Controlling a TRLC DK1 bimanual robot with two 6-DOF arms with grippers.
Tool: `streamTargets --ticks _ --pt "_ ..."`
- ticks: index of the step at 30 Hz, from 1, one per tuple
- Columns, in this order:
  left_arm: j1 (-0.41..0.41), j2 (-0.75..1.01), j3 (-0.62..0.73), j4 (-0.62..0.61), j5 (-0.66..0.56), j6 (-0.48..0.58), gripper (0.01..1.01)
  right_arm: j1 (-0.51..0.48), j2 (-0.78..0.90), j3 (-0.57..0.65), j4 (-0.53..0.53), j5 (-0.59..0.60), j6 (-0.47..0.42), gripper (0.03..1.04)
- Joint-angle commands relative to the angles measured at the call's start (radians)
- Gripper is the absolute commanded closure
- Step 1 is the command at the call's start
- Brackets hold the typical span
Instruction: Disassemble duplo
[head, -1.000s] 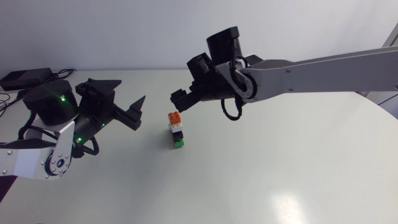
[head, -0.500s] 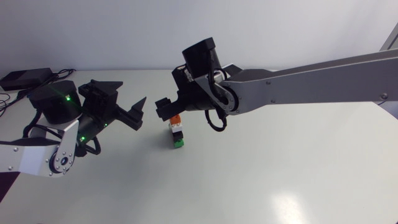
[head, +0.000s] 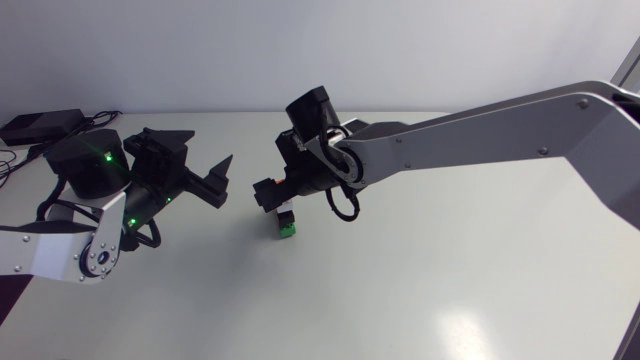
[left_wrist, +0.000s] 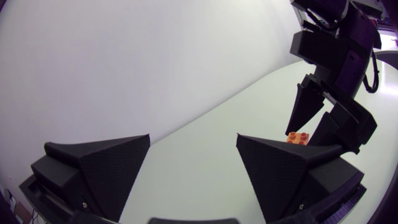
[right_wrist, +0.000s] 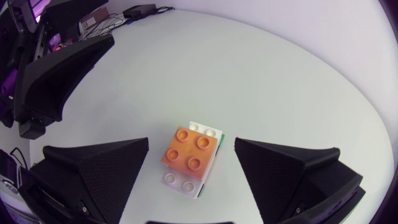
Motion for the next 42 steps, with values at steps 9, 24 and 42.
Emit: streamTargets --ticks 9,24,42 --pt "0.003 0.018 0.029 0.023 -0.010 0.020 0.048 -0.014 0.071 0.047 -0.033 -0.002 0.016 0.15" --pt "0.001 0.020 0.029 0.023 -0.009 0.025 0.048 -0.011 0.091 0.064 -0.062 -0.017 -0.025 0.57" --pt "0.001 0.020 0.027 0.023 -0.009 0.026 0.048 -0.031 0.083 0.061 -0.062 -0.058 -0.042 0.81"
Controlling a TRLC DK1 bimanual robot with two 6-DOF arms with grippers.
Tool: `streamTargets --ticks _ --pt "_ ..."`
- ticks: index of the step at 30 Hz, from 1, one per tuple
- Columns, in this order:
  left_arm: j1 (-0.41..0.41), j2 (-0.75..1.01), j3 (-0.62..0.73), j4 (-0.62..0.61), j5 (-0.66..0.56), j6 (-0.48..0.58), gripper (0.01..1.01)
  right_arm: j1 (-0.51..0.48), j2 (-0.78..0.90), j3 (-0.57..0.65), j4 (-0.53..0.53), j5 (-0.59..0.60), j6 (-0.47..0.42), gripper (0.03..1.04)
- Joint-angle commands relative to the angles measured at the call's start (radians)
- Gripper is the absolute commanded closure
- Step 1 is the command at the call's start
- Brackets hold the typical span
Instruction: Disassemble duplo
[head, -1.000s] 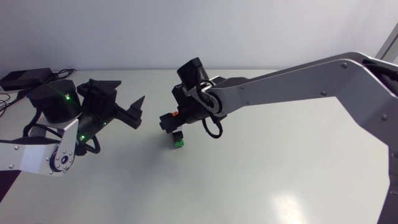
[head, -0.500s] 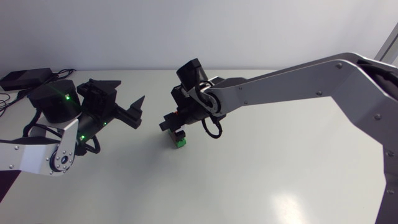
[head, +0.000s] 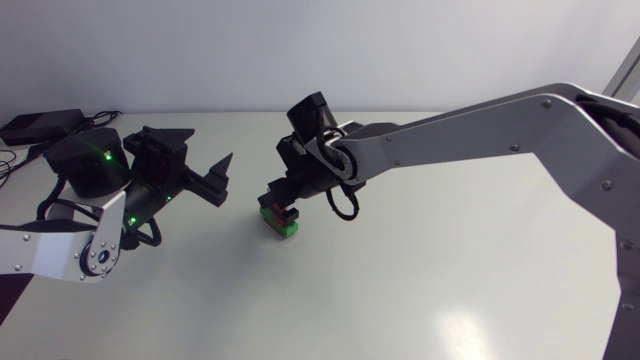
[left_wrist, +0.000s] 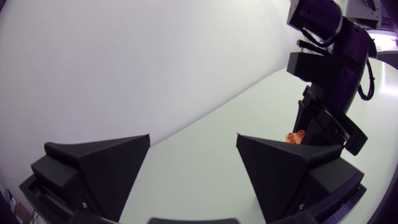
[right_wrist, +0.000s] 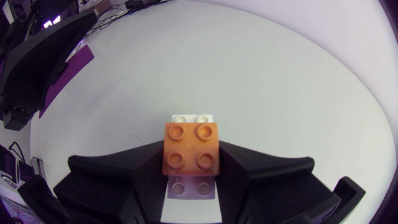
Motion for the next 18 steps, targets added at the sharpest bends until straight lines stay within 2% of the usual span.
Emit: streamTargets --ticks 1,7,10,15,18 --pt "0.001 0.018 0.023 0.015 -0.009 0.026 0.048 -0.007 0.019 0.009 -0.014 -0.005 -0.013 0.81" --pt "0.003 0.018 0.025 0.015 -0.009 0.017 0.048 -0.036 -0.004 0.001 -0.014 -0.065 -0.013 0.81" --pt "0.017 0.013 0.026 0.019 0.002 -0.020 0.048 -0.050 -0.012 -0.005 -0.009 -0.106 -0.013 0.81" --pt "0.075 0.009 0.036 0.015 0.112 -0.130 0.046 -0.071 -0.041 -0.036 0.035 -0.166 -0.013 0.81" --pt "0.090 0.021 0.049 0.000 0.233 -0.161 0.046 -0.093 -0.067 -0.062 0.069 -0.226 -0.013 0.81"
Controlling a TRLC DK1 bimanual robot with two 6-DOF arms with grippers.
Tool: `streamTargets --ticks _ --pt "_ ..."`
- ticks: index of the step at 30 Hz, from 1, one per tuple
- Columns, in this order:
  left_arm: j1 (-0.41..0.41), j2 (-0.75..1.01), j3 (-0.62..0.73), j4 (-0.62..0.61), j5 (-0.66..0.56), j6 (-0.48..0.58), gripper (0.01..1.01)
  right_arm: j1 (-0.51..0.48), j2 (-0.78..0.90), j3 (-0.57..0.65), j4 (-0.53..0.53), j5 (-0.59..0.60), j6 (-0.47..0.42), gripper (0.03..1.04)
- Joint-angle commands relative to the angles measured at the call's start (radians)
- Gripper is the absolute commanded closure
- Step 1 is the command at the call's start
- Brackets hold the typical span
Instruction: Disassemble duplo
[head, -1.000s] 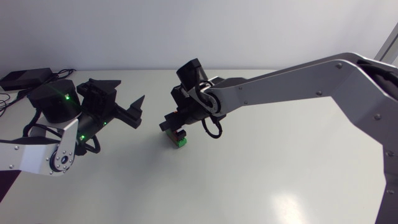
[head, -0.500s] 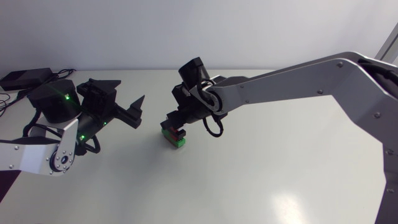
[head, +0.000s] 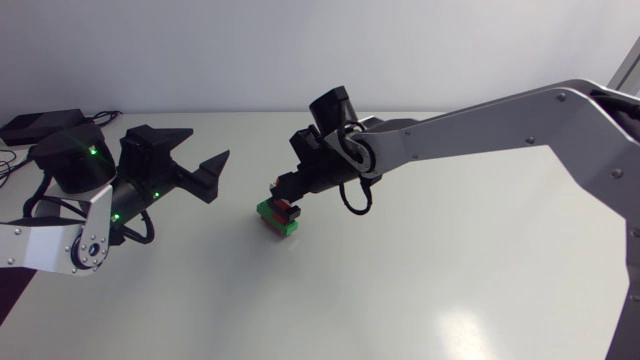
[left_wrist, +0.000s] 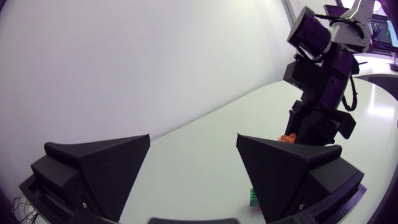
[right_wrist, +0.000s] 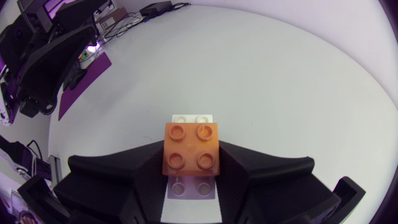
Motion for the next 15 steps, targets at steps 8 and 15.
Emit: streamTargets --ticks 8,15 --pt "-0.035 0.074 0.080 -0.092 0.137 -0.048 0.046 -0.080 -0.088 -0.063 0.065 -0.185 -0.002 0.81" --pt "-0.027 0.079 0.093 -0.120 0.187 -0.051 0.046 -0.135 -0.102 -0.079 0.099 -0.299 0.000 0.81"
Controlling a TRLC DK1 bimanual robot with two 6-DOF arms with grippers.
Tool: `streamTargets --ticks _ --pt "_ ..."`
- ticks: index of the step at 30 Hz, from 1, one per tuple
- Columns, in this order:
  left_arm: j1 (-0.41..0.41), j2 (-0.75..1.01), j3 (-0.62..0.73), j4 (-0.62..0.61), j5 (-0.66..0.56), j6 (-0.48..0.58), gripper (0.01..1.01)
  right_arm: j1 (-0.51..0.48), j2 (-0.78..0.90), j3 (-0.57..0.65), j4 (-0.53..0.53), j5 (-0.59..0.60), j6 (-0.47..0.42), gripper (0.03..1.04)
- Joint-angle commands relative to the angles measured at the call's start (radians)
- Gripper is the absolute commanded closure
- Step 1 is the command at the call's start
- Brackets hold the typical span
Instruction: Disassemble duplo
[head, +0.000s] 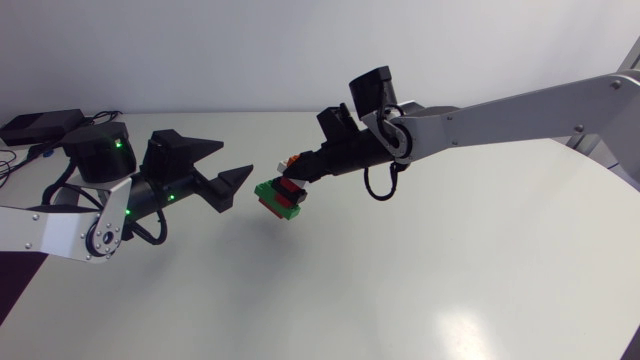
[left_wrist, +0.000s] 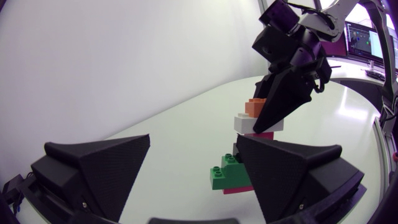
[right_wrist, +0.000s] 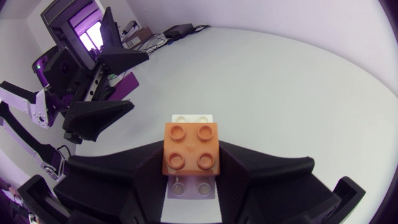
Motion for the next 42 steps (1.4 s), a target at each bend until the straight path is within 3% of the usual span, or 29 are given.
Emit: streamTargets --ticks 1,10,27,32,42 --pt "0.006 0.018 0.030 -0.002 0.023 -0.026 0.046 -0.024 -0.035 -0.031 0.028 -0.043 0.000 0.81" --pt "0.020 0.007 0.038 -0.035 0.108 -0.041 0.046 -0.088 -0.041 -0.051 0.099 -0.170 -0.008 0.81" --pt "-0.012 -0.015 0.050 -0.174 0.249 0.022 0.048 -0.122 -0.109 -0.116 0.094 -0.372 -0.217 0.81" --pt "-0.011 -0.025 0.053 -0.191 0.261 0.022 0.048 -0.134 -0.123 -0.130 0.094 -0.448 -0.252 0.81" --pt "-0.008 -0.039 0.070 -0.271 0.387 0.016 0.048 -0.143 -0.124 -0.137 0.091 -0.489 -0.278 0.81"
